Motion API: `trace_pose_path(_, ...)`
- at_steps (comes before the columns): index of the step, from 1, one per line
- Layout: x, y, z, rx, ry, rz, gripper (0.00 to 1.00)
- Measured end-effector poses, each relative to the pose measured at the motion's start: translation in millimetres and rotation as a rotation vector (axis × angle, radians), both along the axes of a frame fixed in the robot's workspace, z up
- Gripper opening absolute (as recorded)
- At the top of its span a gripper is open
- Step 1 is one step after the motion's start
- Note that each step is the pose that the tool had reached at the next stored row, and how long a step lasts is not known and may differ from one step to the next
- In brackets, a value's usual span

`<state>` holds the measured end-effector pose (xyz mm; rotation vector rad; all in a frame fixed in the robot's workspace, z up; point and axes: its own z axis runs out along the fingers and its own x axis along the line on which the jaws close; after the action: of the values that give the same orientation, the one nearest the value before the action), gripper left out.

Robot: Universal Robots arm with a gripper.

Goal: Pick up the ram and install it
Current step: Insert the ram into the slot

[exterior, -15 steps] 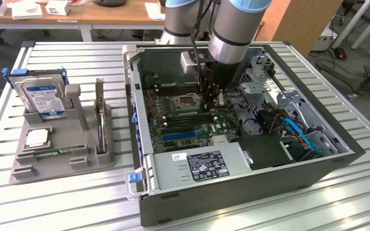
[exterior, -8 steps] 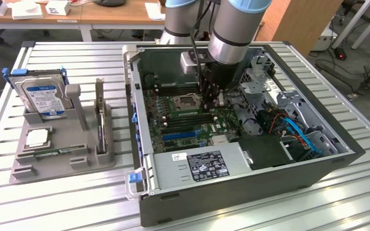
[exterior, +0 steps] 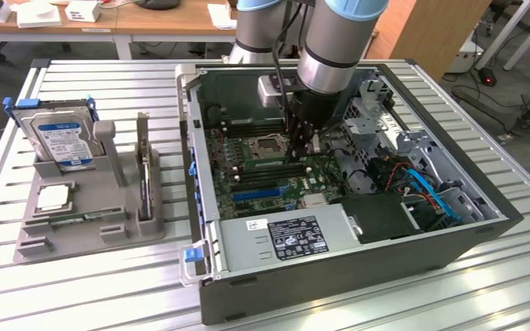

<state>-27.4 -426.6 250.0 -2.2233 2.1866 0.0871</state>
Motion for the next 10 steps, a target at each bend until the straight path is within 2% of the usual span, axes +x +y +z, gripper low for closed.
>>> trace_pose_path(4, 0.0, 0.3, -0.2, -0.0018, -0.0003, 0.0, 0.11)
trace_pose_path(7, -0.1, 2.4, -0.4, -0.0091, -0.0001, 0.0, 0.11)
trace_pose_path(10, -0.2, 5.2, -0.6, -0.0189, -0.0001, 0.0, 0.11)
